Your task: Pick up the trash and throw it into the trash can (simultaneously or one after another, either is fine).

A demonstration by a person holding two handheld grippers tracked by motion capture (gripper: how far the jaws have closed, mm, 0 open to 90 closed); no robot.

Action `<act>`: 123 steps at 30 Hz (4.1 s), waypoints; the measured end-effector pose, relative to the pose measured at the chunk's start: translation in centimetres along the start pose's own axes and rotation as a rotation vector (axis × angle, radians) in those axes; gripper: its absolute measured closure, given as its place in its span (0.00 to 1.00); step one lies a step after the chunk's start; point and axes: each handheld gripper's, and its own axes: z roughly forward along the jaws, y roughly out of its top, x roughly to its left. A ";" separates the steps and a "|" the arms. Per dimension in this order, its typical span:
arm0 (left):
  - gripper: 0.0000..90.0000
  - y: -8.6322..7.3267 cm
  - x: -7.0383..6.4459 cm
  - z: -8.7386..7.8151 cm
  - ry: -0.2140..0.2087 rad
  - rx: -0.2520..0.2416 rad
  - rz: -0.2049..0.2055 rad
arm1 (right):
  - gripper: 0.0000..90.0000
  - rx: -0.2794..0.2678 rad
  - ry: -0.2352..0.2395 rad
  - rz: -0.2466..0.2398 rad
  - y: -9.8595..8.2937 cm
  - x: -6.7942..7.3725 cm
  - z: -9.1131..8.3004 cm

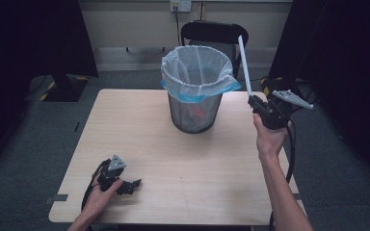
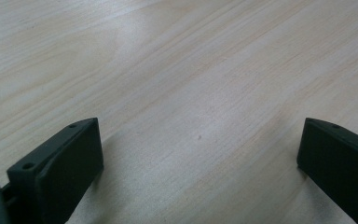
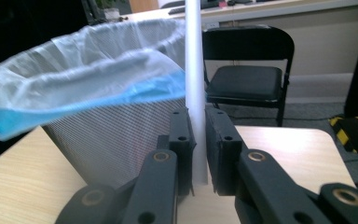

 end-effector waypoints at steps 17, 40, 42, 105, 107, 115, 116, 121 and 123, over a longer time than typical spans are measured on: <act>0.00 0.0 0.0 0.0 0.000 0.000 0.000 | 0.91 -0.037 0.104 -0.021 3.0 2.3 0.9; 0.00 0.0 0.0 0.0 0.000 0.000 -0.003 | 0.91 -0.037 0.265 -0.008 6.1 5.3 5.2; 0.00 0.0 0.0 0.0 0.000 0.000 -0.004 | 0.91 -0.037 0.276 -0.005 6.3 5.4 5.5; 0.00 0.0 0.0 0.0 -0.003 -0.002 -0.003 | 0.33 0.079 0.259 -0.105 5.3 5.8 7.2; 0.00 0.0 0.0 0.0 -0.003 -0.001 -0.002 | 0.32 0.083 0.259 -0.105 5.2 5.7 7.0; 0.00 0.0 0.0 0.0 -0.003 -0.001 -0.003 | 0.29 0.097 0.241 -0.114 4.5 5.4 5.5; 0.00 0.0 0.0 0.0 -0.002 0.000 -0.002 | 0.28 0.103 0.240 -0.114 4.3 5.3 5.0; 0.00 0.0 0.0 0.0 -0.002 0.000 -0.003 | 0.25 0.129 0.240 -0.130 3.8 5.0 3.9; 0.00 0.0 0.0 0.0 -0.001 0.001 -0.001 | 0.25 0.123 0.240 -0.126 3.5 4.7 3.4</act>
